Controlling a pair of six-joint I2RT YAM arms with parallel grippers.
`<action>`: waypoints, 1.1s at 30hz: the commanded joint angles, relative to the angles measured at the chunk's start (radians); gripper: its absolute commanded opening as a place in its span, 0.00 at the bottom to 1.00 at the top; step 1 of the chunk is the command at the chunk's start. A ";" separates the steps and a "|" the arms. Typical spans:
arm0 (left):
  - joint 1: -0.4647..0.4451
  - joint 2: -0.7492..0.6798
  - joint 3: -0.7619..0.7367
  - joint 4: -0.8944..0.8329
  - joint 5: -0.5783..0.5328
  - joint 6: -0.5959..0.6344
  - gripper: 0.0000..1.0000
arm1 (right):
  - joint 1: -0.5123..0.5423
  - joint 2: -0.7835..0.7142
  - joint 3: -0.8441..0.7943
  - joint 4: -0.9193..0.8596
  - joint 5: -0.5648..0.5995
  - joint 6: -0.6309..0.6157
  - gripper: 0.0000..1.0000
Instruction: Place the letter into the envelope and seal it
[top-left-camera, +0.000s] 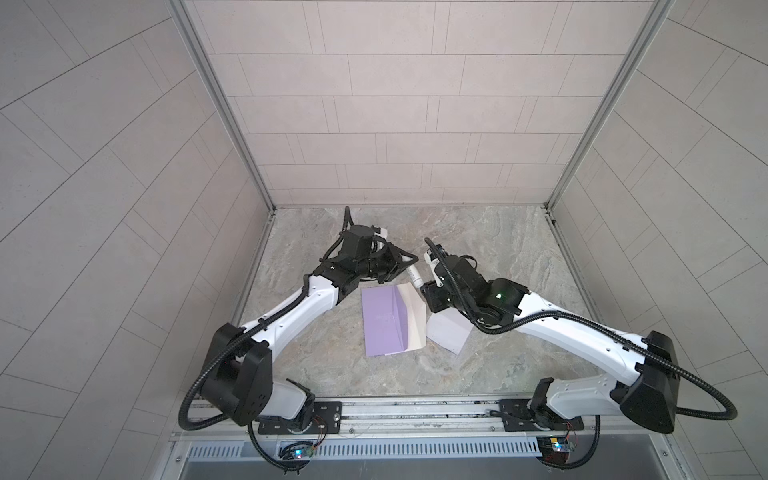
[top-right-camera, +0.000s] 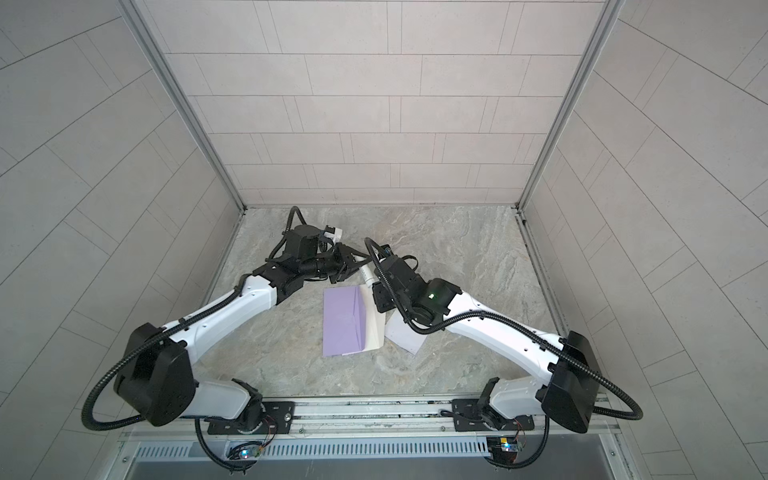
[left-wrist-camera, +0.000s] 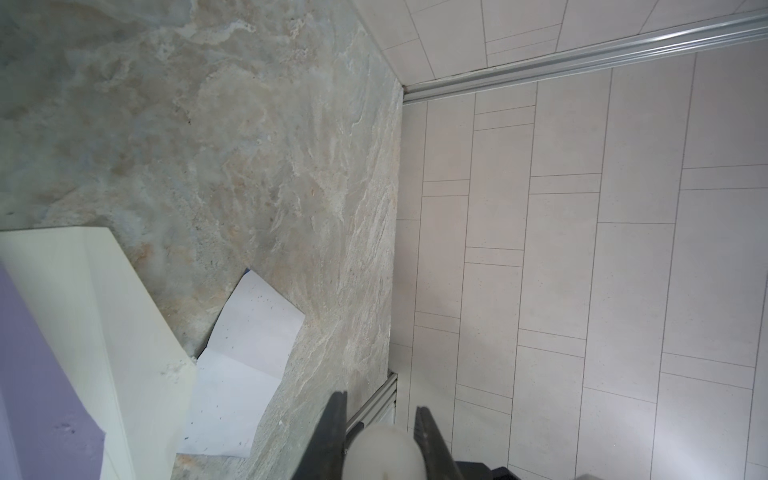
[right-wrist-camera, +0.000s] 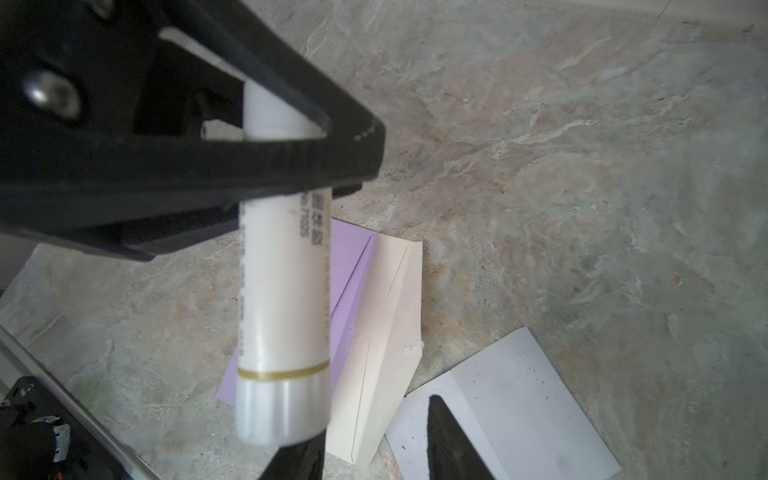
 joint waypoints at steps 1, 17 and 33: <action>-0.007 -0.001 0.045 -0.104 -0.015 -0.008 0.00 | 0.008 -0.013 0.002 0.025 0.011 -0.039 0.42; -0.035 0.031 0.053 -0.167 -0.039 0.010 0.00 | 0.010 0.065 0.068 0.014 -0.114 -0.100 0.39; -0.035 0.023 0.045 -0.206 -0.074 0.037 0.00 | 0.011 0.085 0.030 0.012 -0.135 -0.066 0.23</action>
